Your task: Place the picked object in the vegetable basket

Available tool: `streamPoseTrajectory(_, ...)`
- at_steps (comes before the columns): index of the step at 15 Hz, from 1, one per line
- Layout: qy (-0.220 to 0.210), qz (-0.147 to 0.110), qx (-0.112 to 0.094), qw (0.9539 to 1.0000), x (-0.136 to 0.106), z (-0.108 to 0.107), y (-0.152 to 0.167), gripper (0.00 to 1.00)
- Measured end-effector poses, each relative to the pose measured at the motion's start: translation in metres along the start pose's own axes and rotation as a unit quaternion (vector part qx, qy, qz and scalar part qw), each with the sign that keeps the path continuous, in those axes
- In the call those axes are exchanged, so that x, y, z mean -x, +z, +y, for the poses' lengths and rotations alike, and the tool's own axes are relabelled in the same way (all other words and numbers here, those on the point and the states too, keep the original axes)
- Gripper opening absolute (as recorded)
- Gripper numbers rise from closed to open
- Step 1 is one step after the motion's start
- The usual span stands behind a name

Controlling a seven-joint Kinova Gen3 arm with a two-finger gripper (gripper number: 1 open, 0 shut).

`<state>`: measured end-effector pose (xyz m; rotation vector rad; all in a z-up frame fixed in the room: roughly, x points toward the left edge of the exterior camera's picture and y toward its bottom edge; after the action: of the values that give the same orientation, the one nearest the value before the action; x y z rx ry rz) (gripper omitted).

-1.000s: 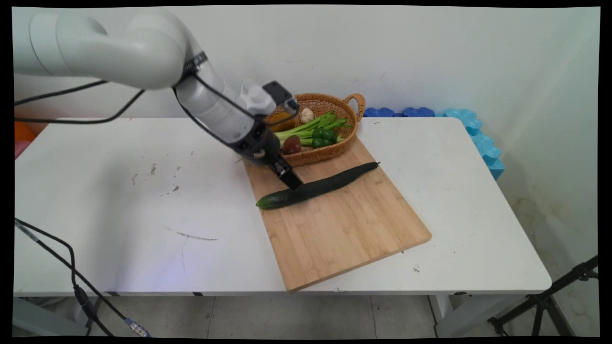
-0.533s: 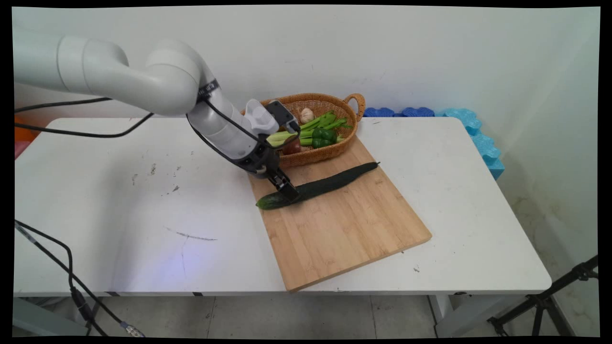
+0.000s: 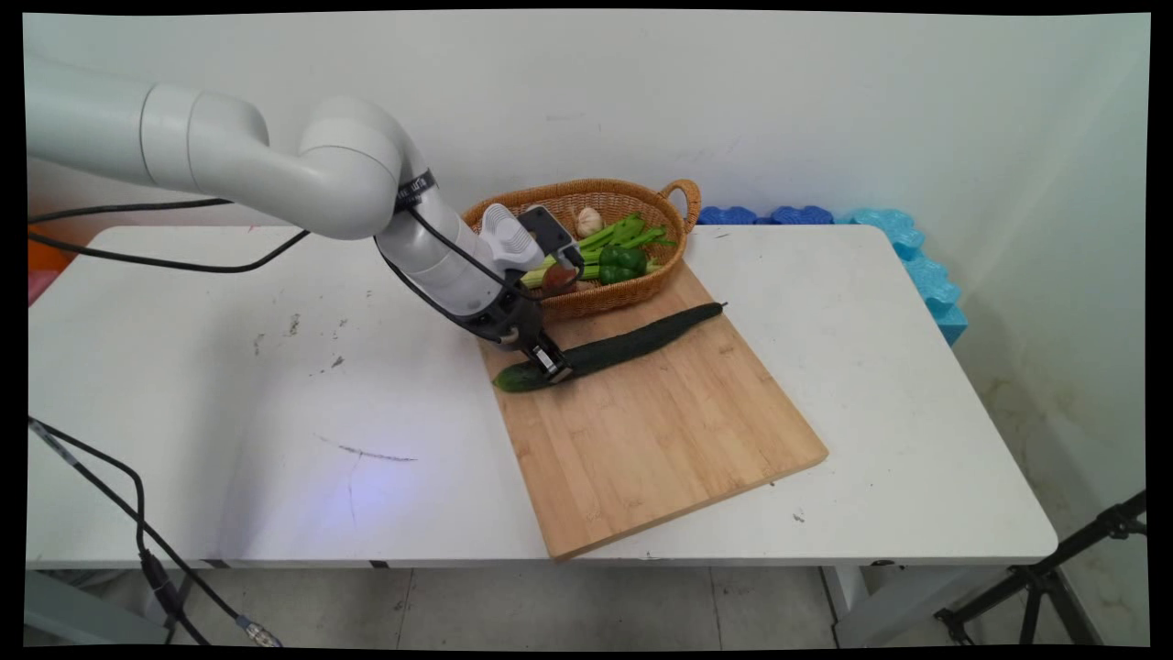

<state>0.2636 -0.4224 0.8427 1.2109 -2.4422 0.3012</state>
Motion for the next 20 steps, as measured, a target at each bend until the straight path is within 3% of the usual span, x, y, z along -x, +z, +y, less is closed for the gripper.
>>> streamPoseTrajectory(5, 0.012, 0.009, 0.016, 0.9997, -0.012, 0.003, -0.024, 0.00)
streamPoseTrajectory(11, 0.031, 0.029, 0.047, 0.9980, -0.046, -0.003, -0.090, 0.00)
streamPoseTrajectory(15, 0.021, 0.035, 0.031, 0.9987, -0.070, -0.041, -0.131, 0.00)
streamPoseTrajectory(20, -0.020, 0.021, -0.009, 0.9995, -0.076, -0.094, -0.149, 0.00)
